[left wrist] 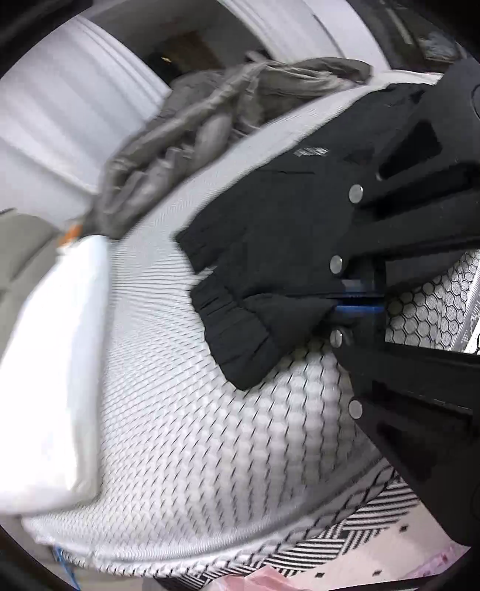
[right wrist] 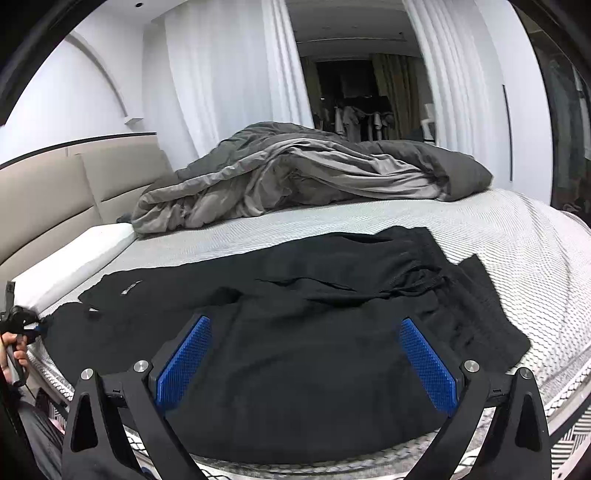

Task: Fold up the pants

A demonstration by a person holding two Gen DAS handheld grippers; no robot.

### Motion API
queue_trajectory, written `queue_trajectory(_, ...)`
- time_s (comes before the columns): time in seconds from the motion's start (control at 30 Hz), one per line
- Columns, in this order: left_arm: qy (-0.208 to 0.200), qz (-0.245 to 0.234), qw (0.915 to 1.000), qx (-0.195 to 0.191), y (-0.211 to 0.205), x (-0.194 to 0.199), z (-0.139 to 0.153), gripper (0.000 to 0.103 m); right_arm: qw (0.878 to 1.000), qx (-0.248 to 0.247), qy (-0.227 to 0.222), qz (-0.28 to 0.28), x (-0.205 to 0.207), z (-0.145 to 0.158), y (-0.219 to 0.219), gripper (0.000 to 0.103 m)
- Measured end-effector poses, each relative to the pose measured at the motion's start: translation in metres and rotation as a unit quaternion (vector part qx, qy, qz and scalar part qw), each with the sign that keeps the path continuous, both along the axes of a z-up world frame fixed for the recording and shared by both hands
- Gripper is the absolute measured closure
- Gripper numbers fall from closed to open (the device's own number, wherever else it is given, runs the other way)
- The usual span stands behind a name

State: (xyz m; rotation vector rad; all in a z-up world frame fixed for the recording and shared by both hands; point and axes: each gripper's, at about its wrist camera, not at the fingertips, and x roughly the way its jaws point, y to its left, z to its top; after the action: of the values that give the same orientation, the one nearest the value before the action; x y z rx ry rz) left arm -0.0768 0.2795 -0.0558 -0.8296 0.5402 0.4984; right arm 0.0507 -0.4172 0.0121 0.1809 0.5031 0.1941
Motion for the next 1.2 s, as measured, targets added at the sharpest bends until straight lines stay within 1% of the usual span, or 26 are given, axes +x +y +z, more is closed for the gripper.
queue_trajectory(0.07, -0.003, 0.014, 0.9994, 0.032, -0.008, -0.009, 0.010, 0.103, 0.999, 0.024, 0.021, -0.030, 0.000, -0.002, -0.023, 0.000)
queue_trajectory(0.13, 0.001, 0.021, 0.9984, 0.052, -0.012, -0.014, 0.015, 0.103, 0.997, 0.044, 0.034, -0.059, -0.004, -0.005, -0.051, 0.000)
queue_trajectory(0.2, 0.005, 0.017, 0.9984, 0.054, -0.013, -0.012, 0.016, 0.103, 0.994, 0.047, 0.043, -0.090, -0.009, -0.009, -0.075, 0.000)
queue_trajectory(0.23, 0.007, 0.016, 0.9983, 0.056, -0.014, -0.015, 0.017, 0.103, 0.991, 0.051, 0.055, -0.107, -0.011, -0.014, -0.089, 0.000)
queue_trajectory(0.27, 0.007, 0.015, 0.9983, 0.055, -0.016, -0.018, 0.018, 0.103, 0.989, 0.061, 0.068, -0.117, -0.012, -0.019, -0.099, 0.000)
queue_trajectory(0.3, 0.005, 0.015, 0.9984, 0.054, -0.015, -0.018, 0.018, 0.103, 0.986, 0.081, 0.085, -0.121, -0.011, -0.026, -0.110, 0.000)
queue_trajectory(0.37, 0.006, 0.014, 0.9986, 0.052, -0.014, -0.018, 0.018, 0.103, 0.978, 0.133, 0.109, -0.114, -0.008, -0.041, -0.131, 0.001)
queue_trajectory(0.43, 0.009, 0.012, 0.9987, 0.049, -0.013, -0.015, 0.016, 0.103, 0.967, 0.197, 0.134, -0.085, 0.004, -0.061, -0.147, 0.001)
queue_trajectory(0.5, 0.012, 0.012, 0.9987, 0.048, -0.013, -0.012, 0.015, 0.103, 0.955, 0.244, 0.158, -0.054, 0.019, -0.078, -0.151, 0.010)
queue_trajectory(0.53, 0.013, 0.011, 0.9987, 0.047, -0.013, -0.012, 0.015, 0.103, 0.951, 0.262, 0.162, -0.038, 0.025, -0.083, -0.152, 0.012)
queue_trajectory(0.57, 0.013, 0.010, 0.9987, 0.048, -0.013, -0.011, 0.014, 0.103, 0.944, 0.288, 0.156, -0.021, 0.031, -0.087, -0.151, 0.016)
queue_trajectory(0.6, 0.013, 0.010, 0.9987, 0.048, -0.014, -0.010, 0.015, 0.103, 0.944, 0.293, 0.150, -0.015, 0.033, -0.087, -0.147, 0.017)
queue_trajectory(0.63, 0.014, 0.009, 0.9986, 0.050, -0.014, -0.008, 0.014, 0.103, 0.947, 0.289, 0.142, -0.013, 0.036, -0.085, -0.146, 0.017)
queue_trajectory(0.67, 0.015, 0.008, 0.9985, 0.051, -0.014, -0.006, 0.014, 0.103, 0.949, 0.287, 0.130, -0.013, 0.040, -0.082, -0.145, 0.023)
queue_trajectory(0.7, 0.016, 0.009, 0.9985, 0.052, -0.015, -0.011, 0.014, 0.103, 0.948, 0.293, 0.120, -0.011, 0.043, -0.080, -0.146, 0.034)
queue_trajectory(0.73, 0.019, 0.009, 0.9984, 0.052, -0.015, -0.011, 0.013, 0.103, 0.947, 0.299, 0.118, -0.015, 0.048, -0.079, -0.147, 0.040)
queue_trajectory(0.8, 0.023, 0.009, 0.9984, 0.050, -0.015, -0.008, 0.012, 0.103, 0.948, 0.290, 0.123, -0.040, 0.053, -0.078, -0.149, 0.072)
queue_trajectory(0.83, 0.026, 0.008, 0.9984, 0.050, -0.015, -0.005, 0.011, 0.103, 0.950, 0.280, 0.131, -0.053, 0.054, -0.077, -0.149, 0.074)
queue_trajectory(0.87, 0.031, 0.006, 0.9981, 0.053, -0.015, -0.003, 0.011, 0.103, 0.951, 0.266, 0.142, -0.064, 0.055, -0.080, -0.150, 0.080)
queue_trajectory(1.0, 0.037, -0.006, 0.9975, 0.060, -0.021, 0.000, 0.013, 0.103, 0.952, 0.256, 0.154, -0.073, 0.040, -0.092, -0.164, 0.087)
queue_trajectory(1.03, 0.038, -0.011, 0.9969, 0.067, -0.025, -0.001, 0.016, 0.103, 0.951, 0.258, 0.153, -0.076, 0.033, -0.089, -0.167, 0.087)
queue_trajectory(1.07, 0.041, -0.016, 0.9963, 0.073, -0.029, -0.002, 0.016, 0.103, 0.952, 0.260, 0.142, -0.077, 0.027, -0.086, -0.170, 0.087)
queue_trajectory(1.1, 0.046, -0.023, 0.9960, 0.073, -0.030, -0.001, 0.014, 0.103, 0.953, 0.259, 0.137, -0.080, 0.023, -0.087, -0.171, 0.087)
queue_trajectory(1.13, 0.056, -0.029, 0.9960, 0.063, -0.029, 0.002, 0.009, 0.103, 0.953, 0.255, 0.137, -0.086, 0.024, -0.088, -0.170, 0.087)
queue_trajectory(1.2, 0.059, -0.034, 0.9970, 0.035, -0.023, 0.006, 0.001, 0.103, 0.952, 0.248, 0.157, -0.090, 0.026, -0.098, -0.168, 0.087)
